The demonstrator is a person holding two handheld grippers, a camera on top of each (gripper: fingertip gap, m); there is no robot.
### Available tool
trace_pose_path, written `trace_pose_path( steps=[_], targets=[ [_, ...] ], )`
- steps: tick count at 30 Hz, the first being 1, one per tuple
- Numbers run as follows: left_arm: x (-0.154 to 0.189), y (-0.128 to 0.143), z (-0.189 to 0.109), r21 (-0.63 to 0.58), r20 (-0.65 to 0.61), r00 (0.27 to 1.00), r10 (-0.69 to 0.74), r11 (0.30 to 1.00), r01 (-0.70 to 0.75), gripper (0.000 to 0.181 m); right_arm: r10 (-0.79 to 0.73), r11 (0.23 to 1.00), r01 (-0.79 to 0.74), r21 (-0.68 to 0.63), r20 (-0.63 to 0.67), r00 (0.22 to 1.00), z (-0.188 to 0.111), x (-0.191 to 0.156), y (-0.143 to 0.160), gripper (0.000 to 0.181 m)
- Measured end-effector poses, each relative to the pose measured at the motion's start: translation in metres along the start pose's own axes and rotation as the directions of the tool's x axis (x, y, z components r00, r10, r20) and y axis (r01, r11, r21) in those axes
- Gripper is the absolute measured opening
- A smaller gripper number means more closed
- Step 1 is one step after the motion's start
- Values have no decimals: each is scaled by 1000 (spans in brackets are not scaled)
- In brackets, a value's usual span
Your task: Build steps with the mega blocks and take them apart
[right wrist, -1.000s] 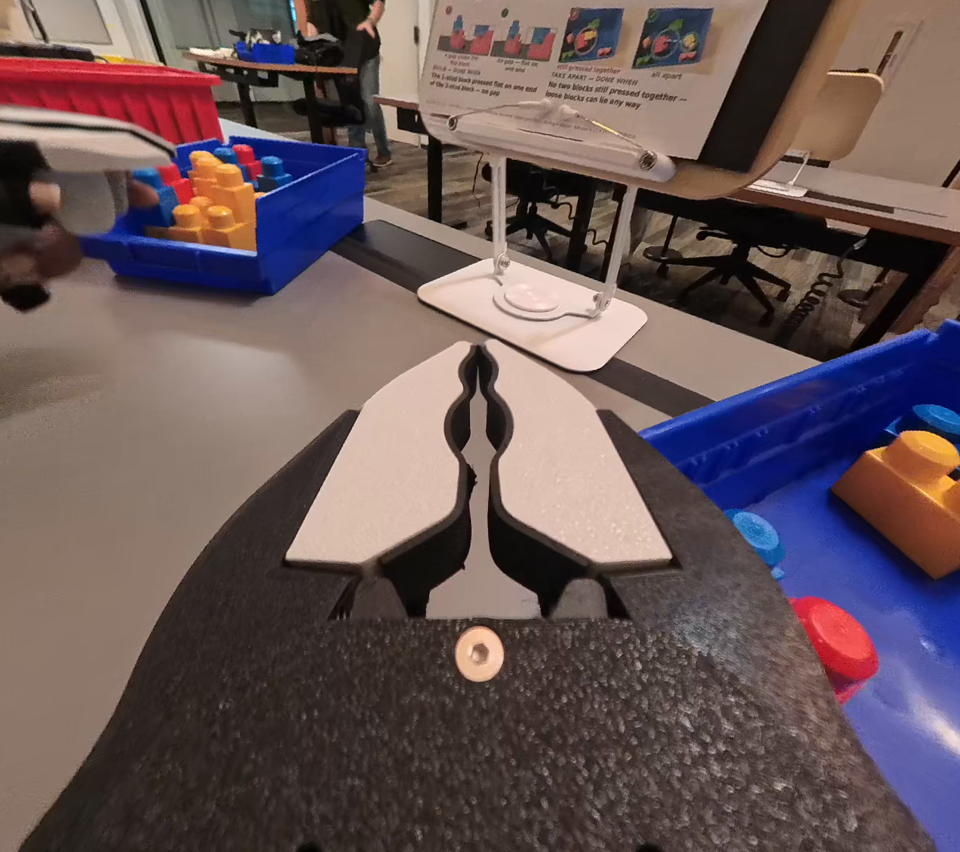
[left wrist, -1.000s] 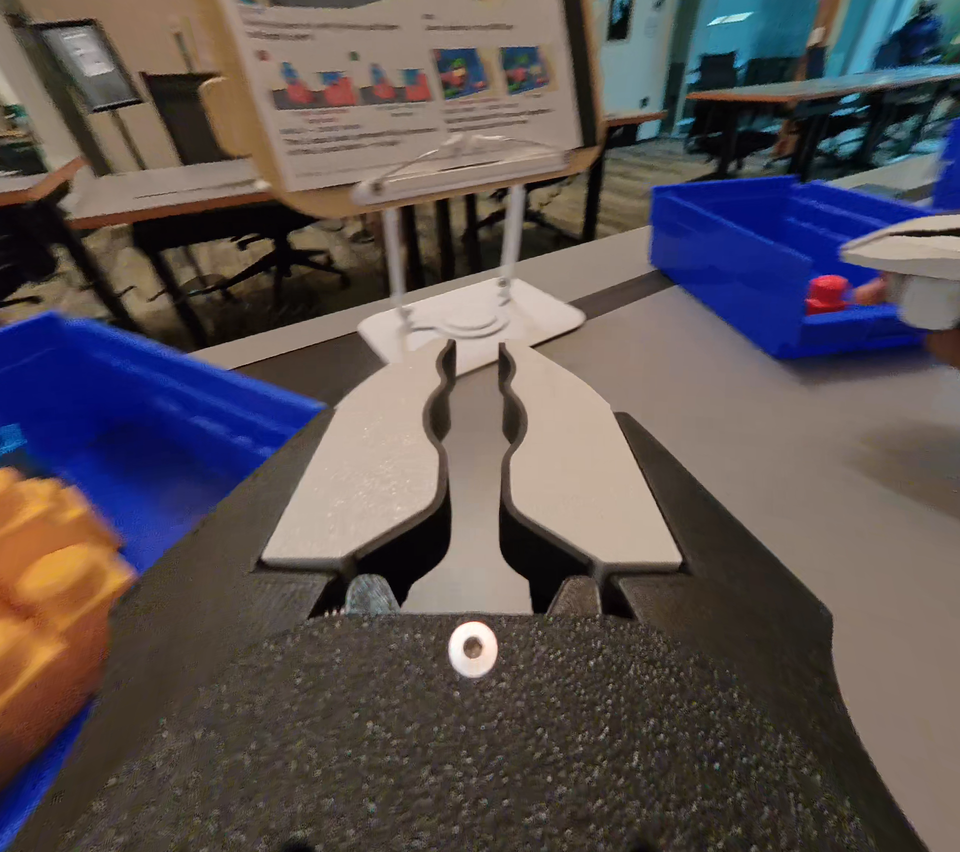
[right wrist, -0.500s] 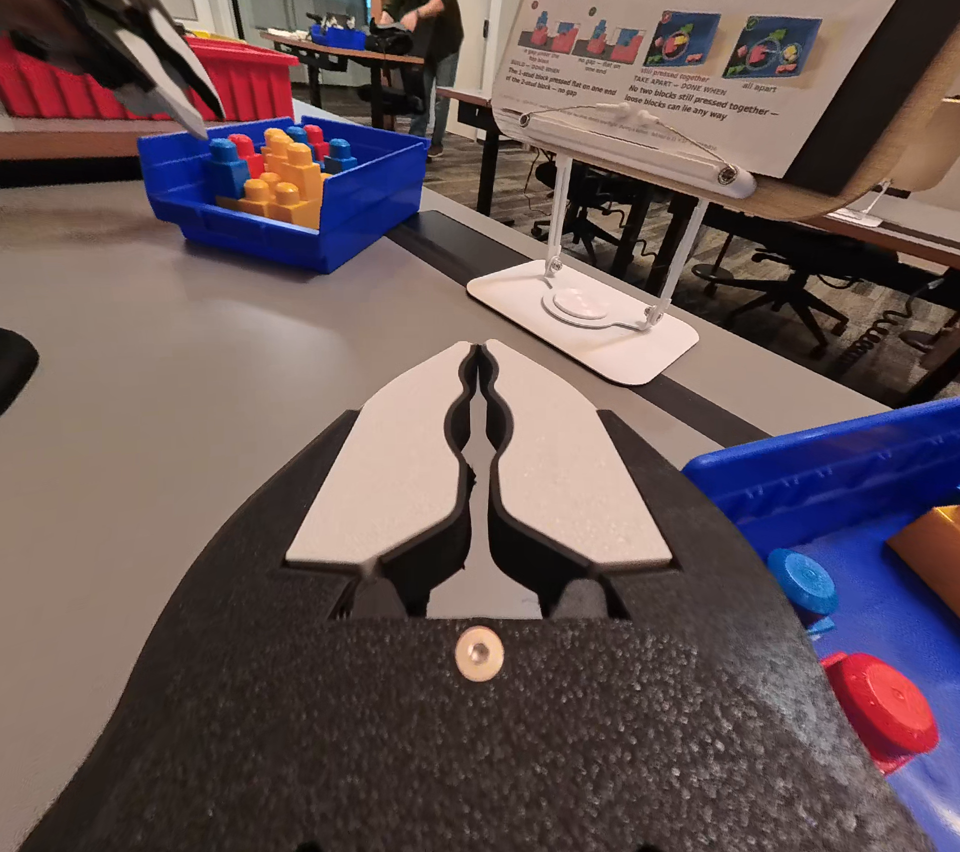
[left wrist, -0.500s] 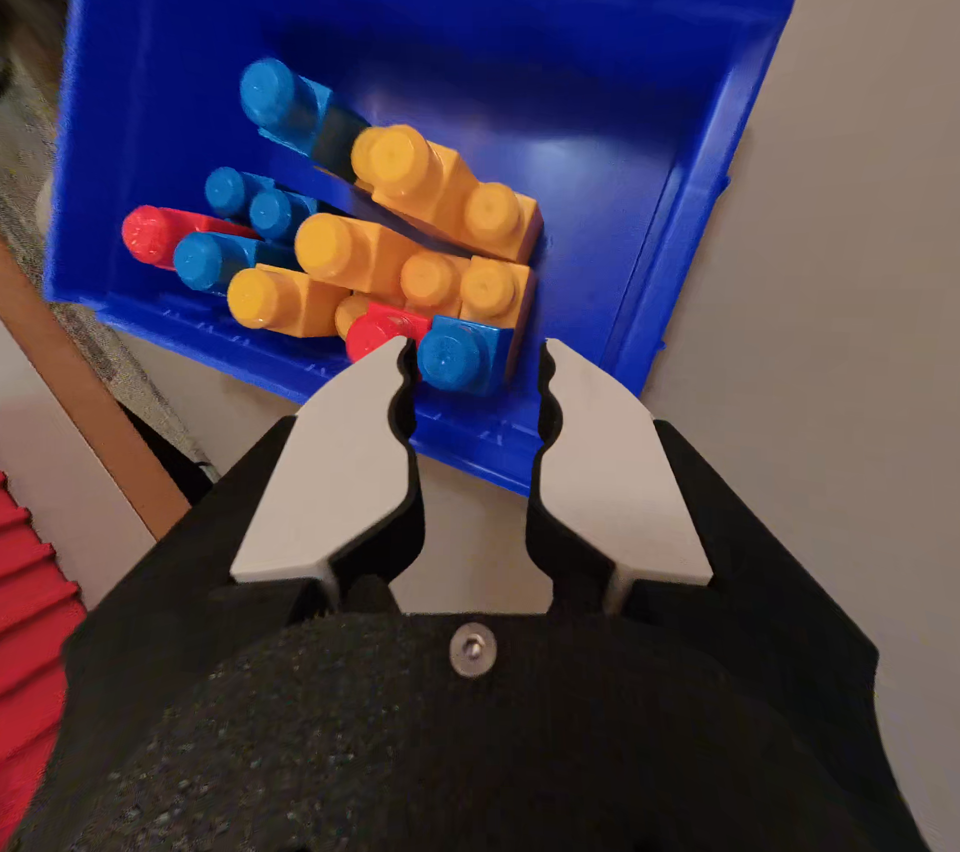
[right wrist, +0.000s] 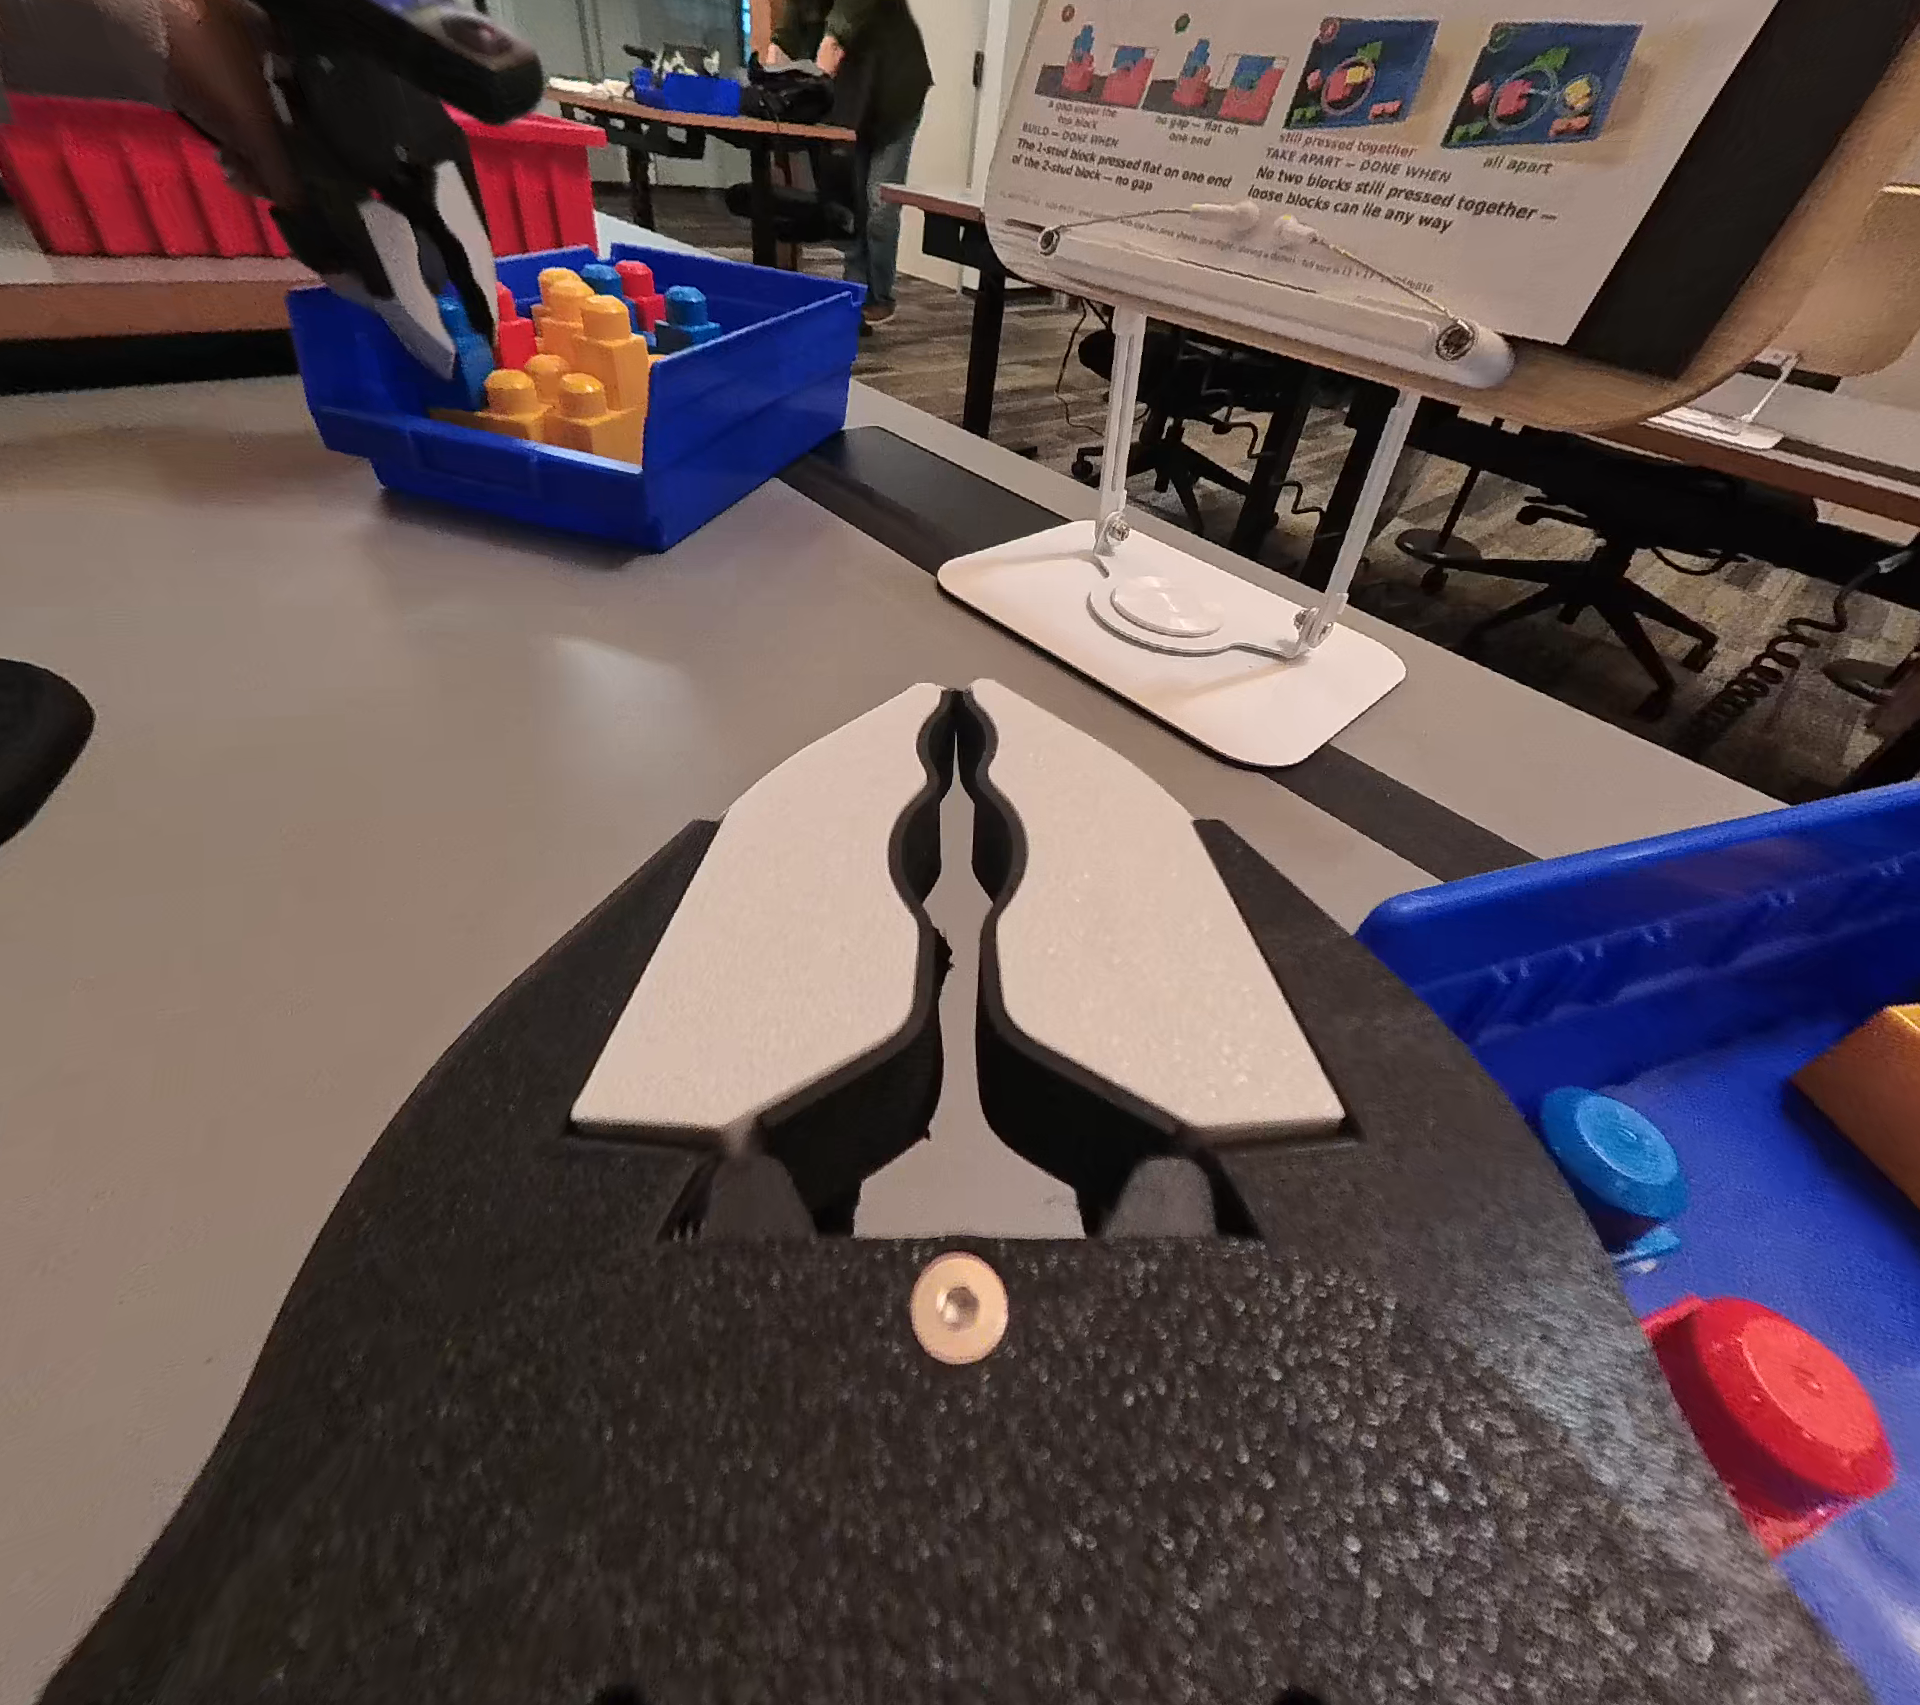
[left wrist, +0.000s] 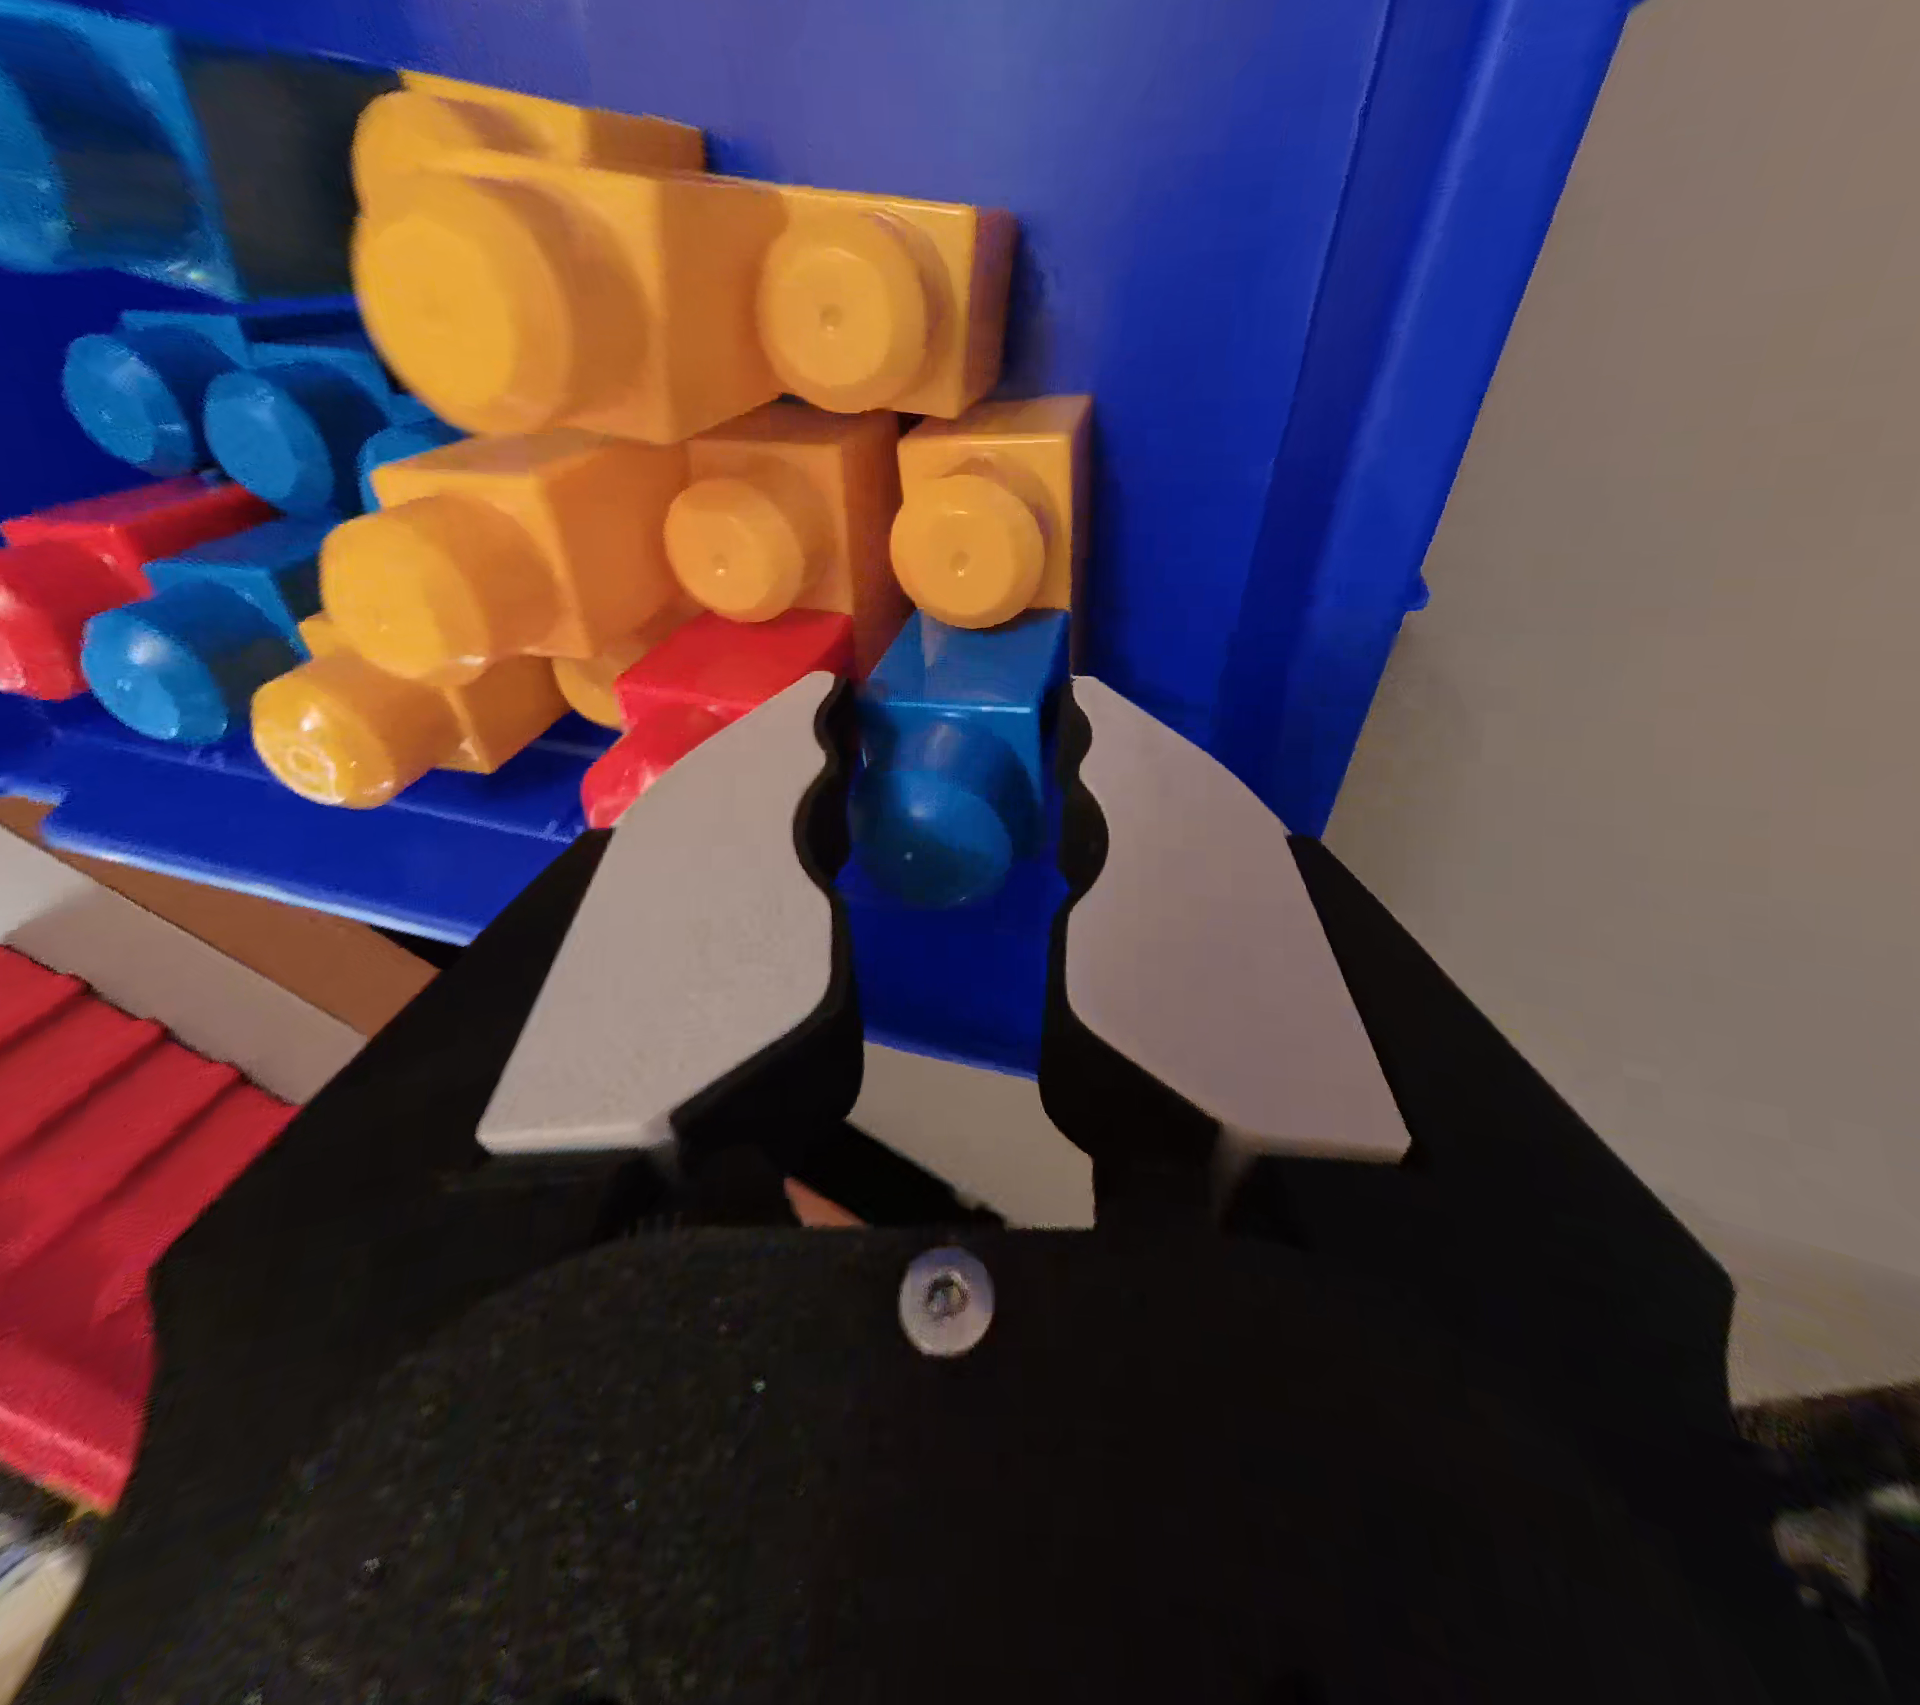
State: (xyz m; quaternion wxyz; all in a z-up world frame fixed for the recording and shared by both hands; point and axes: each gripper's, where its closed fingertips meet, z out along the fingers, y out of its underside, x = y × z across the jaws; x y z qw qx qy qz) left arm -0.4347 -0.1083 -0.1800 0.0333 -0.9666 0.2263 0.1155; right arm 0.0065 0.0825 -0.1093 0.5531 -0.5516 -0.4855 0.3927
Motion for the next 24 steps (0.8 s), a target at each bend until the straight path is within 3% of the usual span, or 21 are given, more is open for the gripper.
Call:
trace_pose_path(
  steps=[6, 10, 13, 16, 20, 24],
  targets=[
    [4, 8, 4, -185, 28, 994, 106, 978, -99, 38, -1, 1000, 1, 2, 3, 1000, -1, 0, -1, 0],
    [-3, 6, -20, -172, 114, 982, 147, 977, -126, 37, 0, 1000, 0, 11, 3, 1000, -2, 0, -3, 0],
    [-3, -8, -60, -71, 200, 967, 156, 987, -145, 38, -4, 1000, 4, 23, 16, 1000, -3, -3, -7, 0],
    [24, -44, -109, 117, 228, 960, 165, 974, -195, 38, -36, 999, 34, 33, 48, 998, -3, -14, -13, 0],
    [100, -111, -153, 394, 192, 951, 241, 869, -300, 38, -57, 998, 56, 10, 145, 988, 1, -42, -16, 14],
    [183, -166, -158, 525, 170, 916, 364, 753, -397, 38, -134, 990, 142, -19, 222, 966, 5, -76, -17, 32]
  ],
)
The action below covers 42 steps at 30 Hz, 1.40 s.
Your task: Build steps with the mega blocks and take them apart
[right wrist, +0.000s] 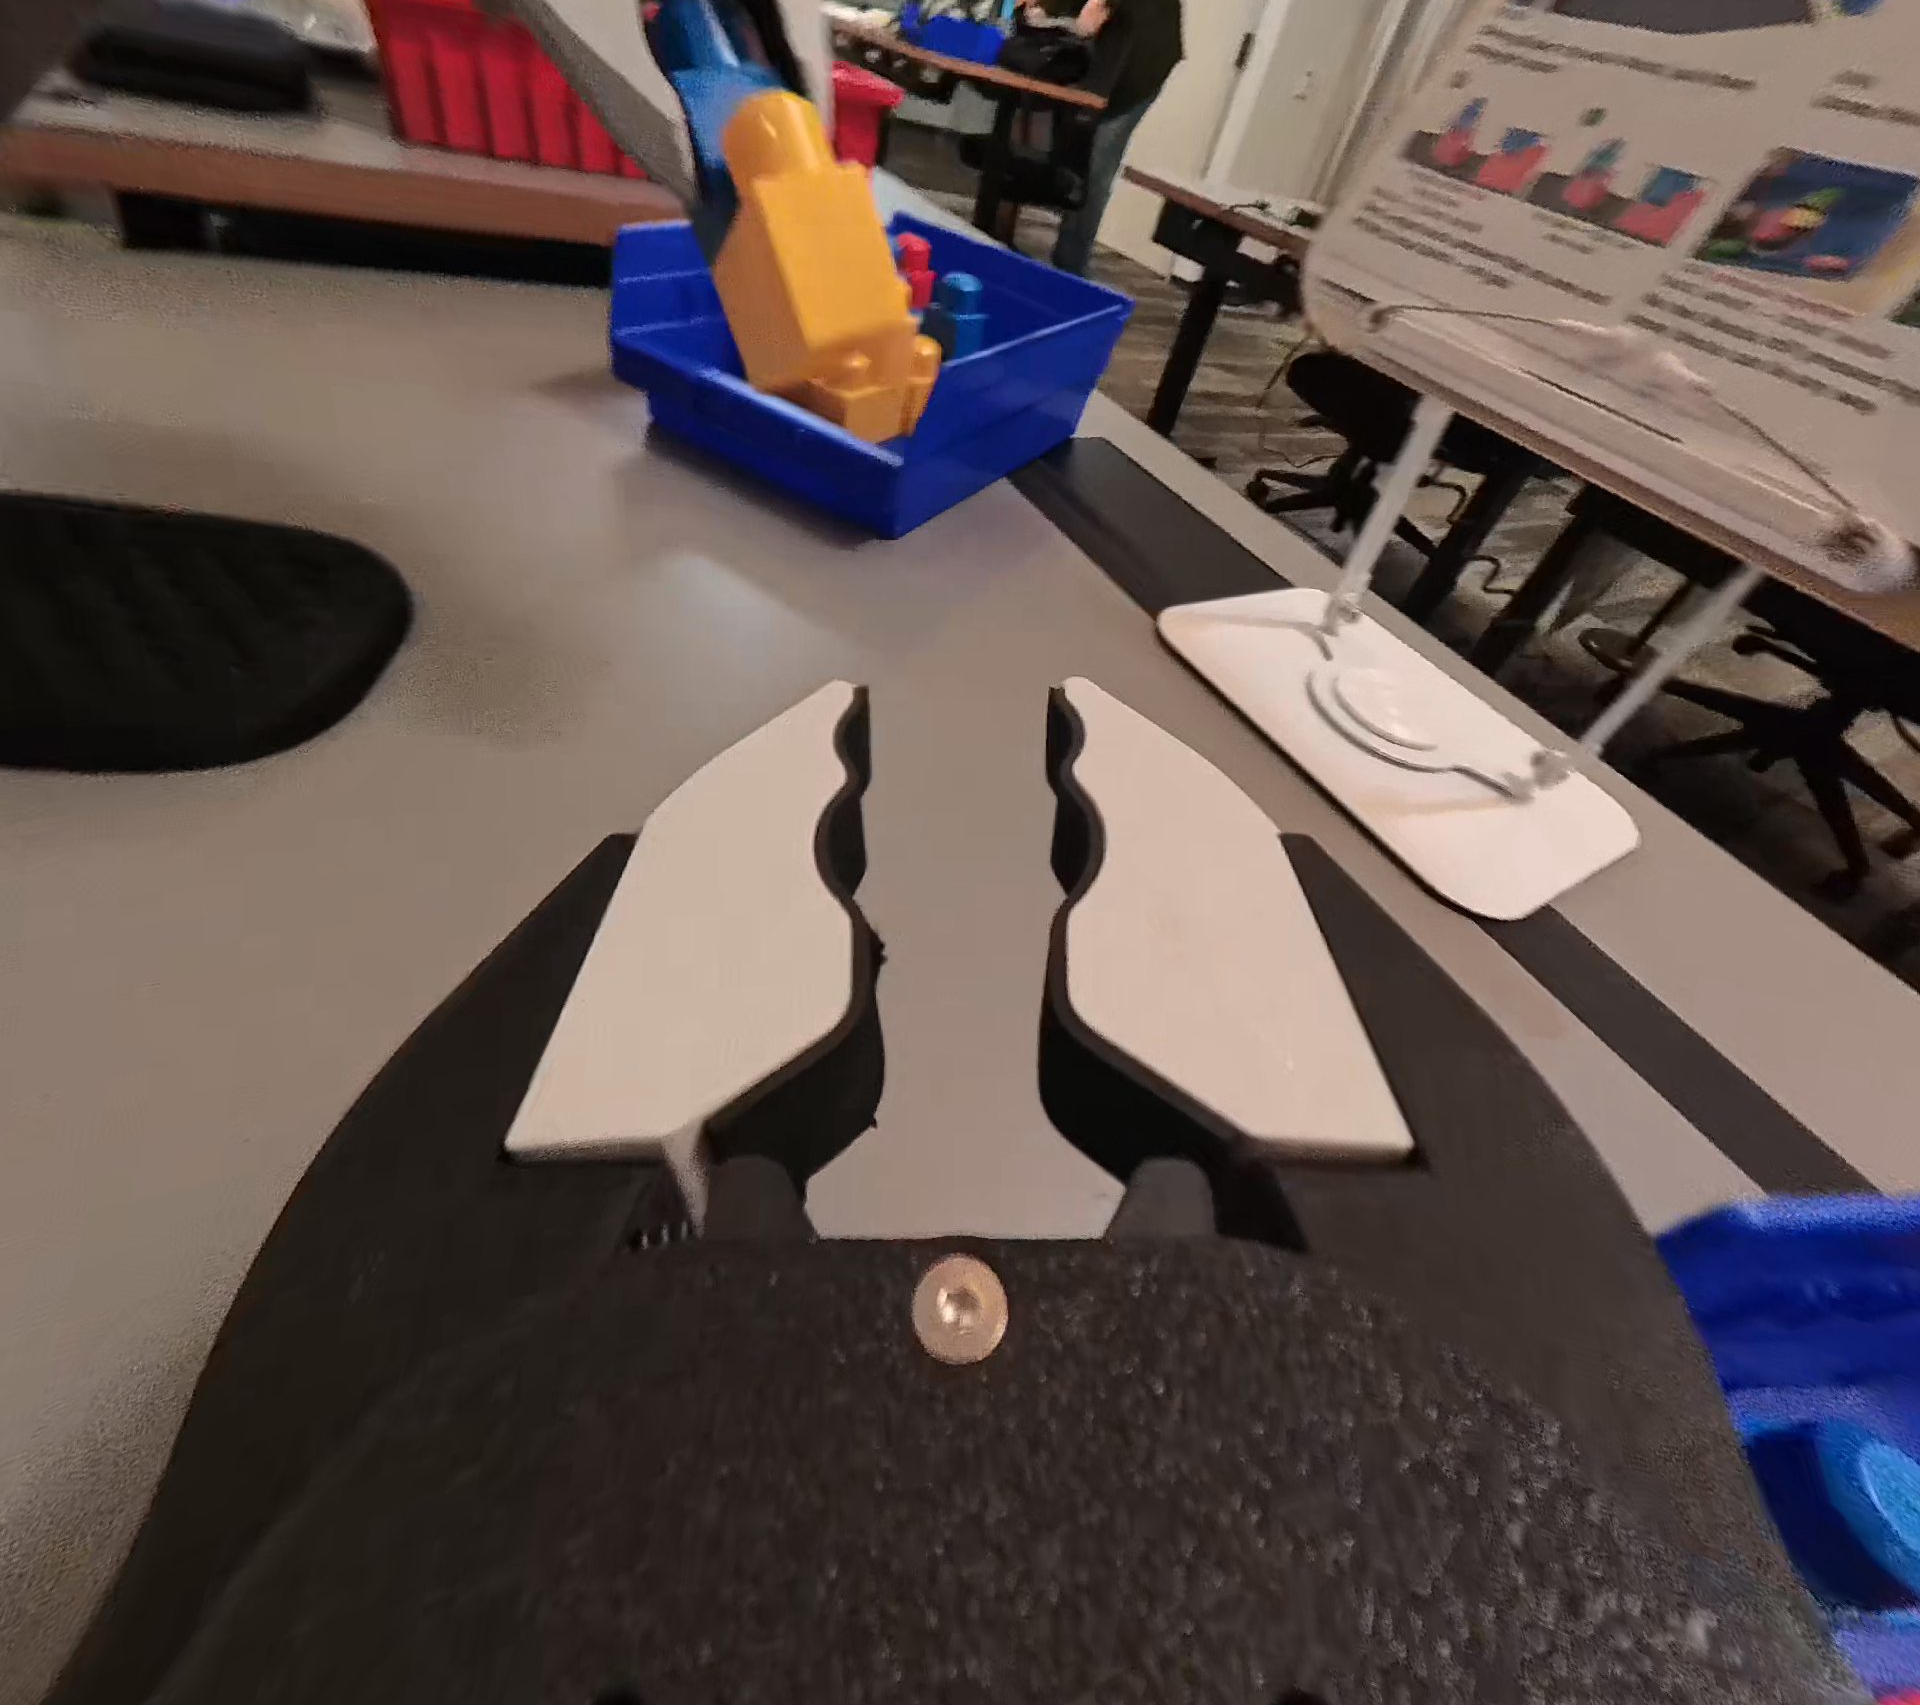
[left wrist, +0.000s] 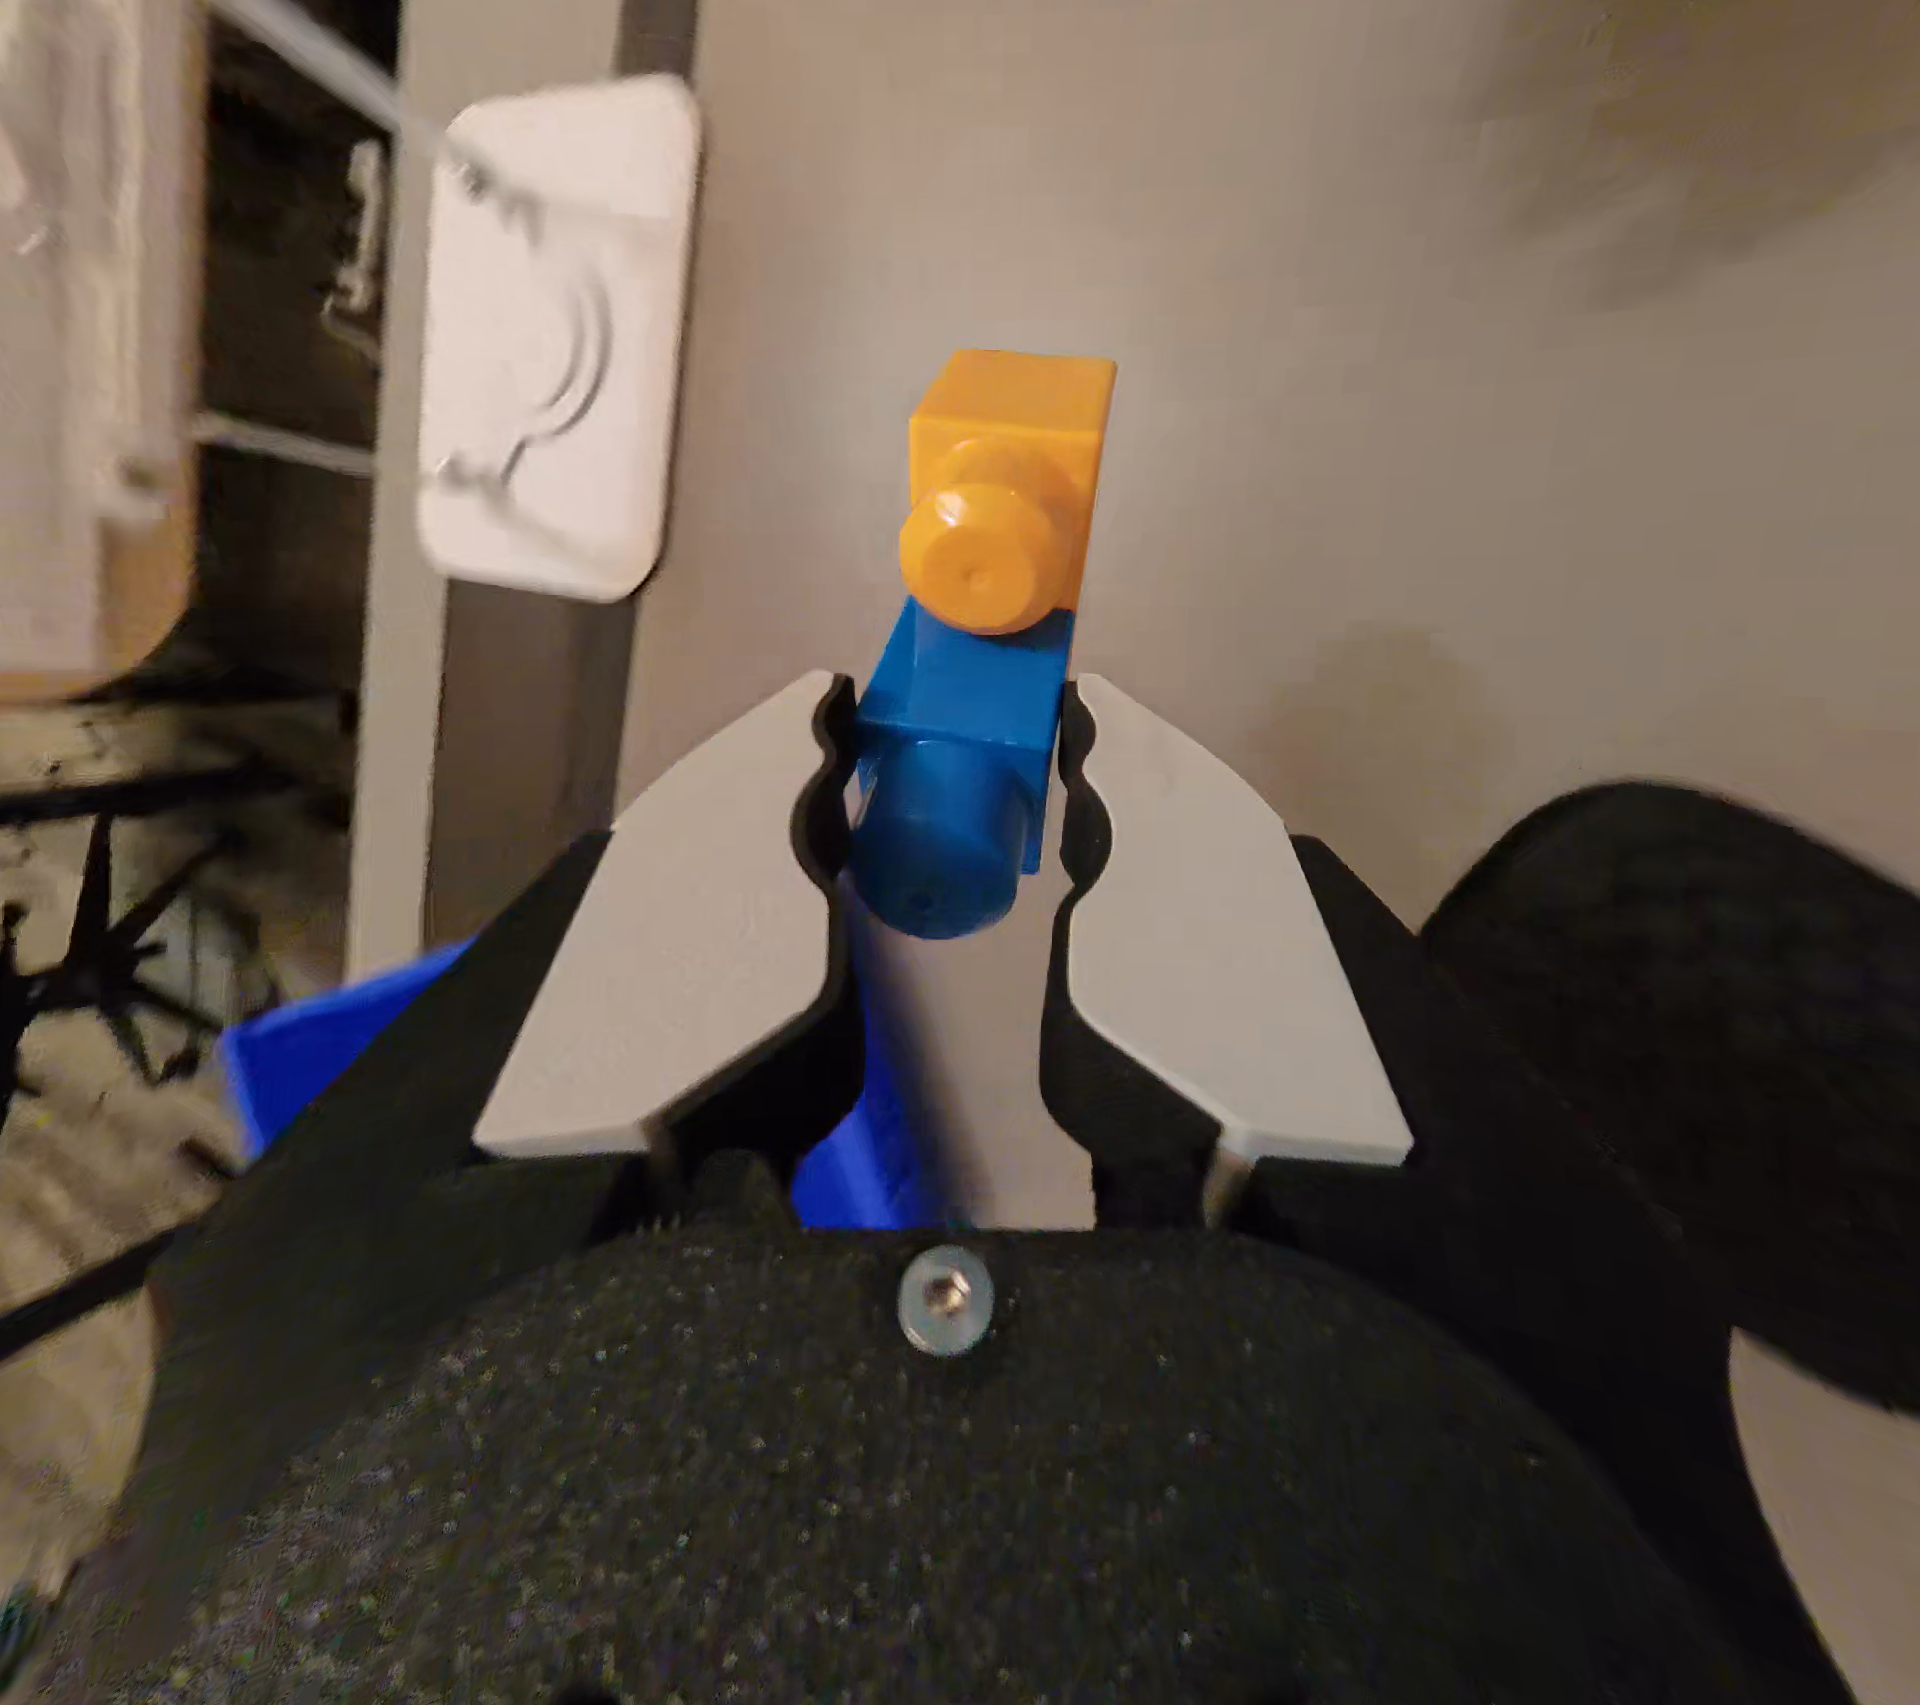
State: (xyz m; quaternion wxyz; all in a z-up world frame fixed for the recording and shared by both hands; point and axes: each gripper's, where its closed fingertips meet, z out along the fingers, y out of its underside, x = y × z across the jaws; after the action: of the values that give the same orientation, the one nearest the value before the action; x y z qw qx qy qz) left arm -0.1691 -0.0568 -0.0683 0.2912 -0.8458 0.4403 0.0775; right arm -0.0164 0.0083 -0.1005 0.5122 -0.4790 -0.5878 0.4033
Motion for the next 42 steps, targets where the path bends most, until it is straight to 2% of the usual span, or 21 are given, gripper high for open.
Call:
trace_pose_path(
  steps=[4, 7, 9, 11, 13, 14, 16, 18, 20, 21, 24, 26, 28, 30, 33, 37, 41, 42],
  targets=[
    [52, -36, 50, 32, -105, 992, 63, 998, -60, 38, -98, 988, 108, -114, 85, 991, 11, -33, 7, 53],
    [80, -53, 75, 48, -170, 981, 96, 995, -89, 38, -160, 948, 192, -252, 142, 977, 17, -49, 31, 64],
    [92, -63, 83, 64, -200, 972, 119, 992, -109, 38, -184, 924, 224, -311, 152, 971, 21, -51, 47, 62],
    [95, -71, 86, 80, -195, 970, 147, 988, -134, 36, -193, 913, 240, -330, 168, 967, 22, -52, 57, 42],
    [93, -79, 83, 131, -178, 970, 165, 981, -143, 36, -198, 921, 242, -306, 169, 966, 20, -48, 57, 37],
    [91, -85, 79, 182, -179, 972, 150, 976, -118, 40, -170, 937, 215, -275, 176, 969, 18, -47, 52, 37],
    [82, -97, 67, 297, -187, 979, 77, 955, -19, 66, -84, 974, 117, -192, 173, 981, 13, -40, 37, 37],
    [71, -114, 50, 468, -214, 977, -25, 875, 125, 74, 36, 997, -23, -70, 192, 981, 5, -32, 17, 37],
    [63, -132, 31, 646, -284, 951, -124, 708, 285, 72, 161, 978, -185, 93, 213, 964, -5, -20, -7, 37],
    [59, -139, 24, 703, -337, 927, -167, 610, 366, 69, 224, 946, -269, 182, 234, 946, -12, -13, -21, 37],
    [53, -151, 20, 735, -513, 816, -266, 354, 578, 63, 369, 787, -490, 374, 350, 861, -32, 0, -53, 37],
    [53, -159, 22, 704, -619, 736, -273, 224, 674, 59, 400, 721, -546, 426, 387, 831, -37, 3, -61, 37],
    [56, -167, 18, 675, -690, 683, -238, 131, 727, 54, 421, 687, -572, 448, 397, 816, -38, 3, -63, 37],
    [62, -175, 19, 680, -693, 685, -225, 113, 725, 53, 441, 657, -605, 450, 421, 792, -37, 1, -65, 37],
    [68, -182, 21, 727, -639, 732, -238, 127, 675, 49, 458, 638, -626, 448, 433, 776, -33, -2, -64, 37],
    [66, -181, 20, 739, -634, 735, -243, 91, 667, 45, 467, 618, -647, 446, 454, 759, -32, -4, -64, 37],
    [65, -174, 17, 733, -653, 722, -228, 53, 679, 36, 457, 630, -662, 405, 496, 738, -28, -12, -61, 37],
    [63, -171, 17, 731, -656, 719, -229, 43, 681, 35, 447, 659, -654, 371, 505, 738, -25, -18, -57, 37]
  ],
)
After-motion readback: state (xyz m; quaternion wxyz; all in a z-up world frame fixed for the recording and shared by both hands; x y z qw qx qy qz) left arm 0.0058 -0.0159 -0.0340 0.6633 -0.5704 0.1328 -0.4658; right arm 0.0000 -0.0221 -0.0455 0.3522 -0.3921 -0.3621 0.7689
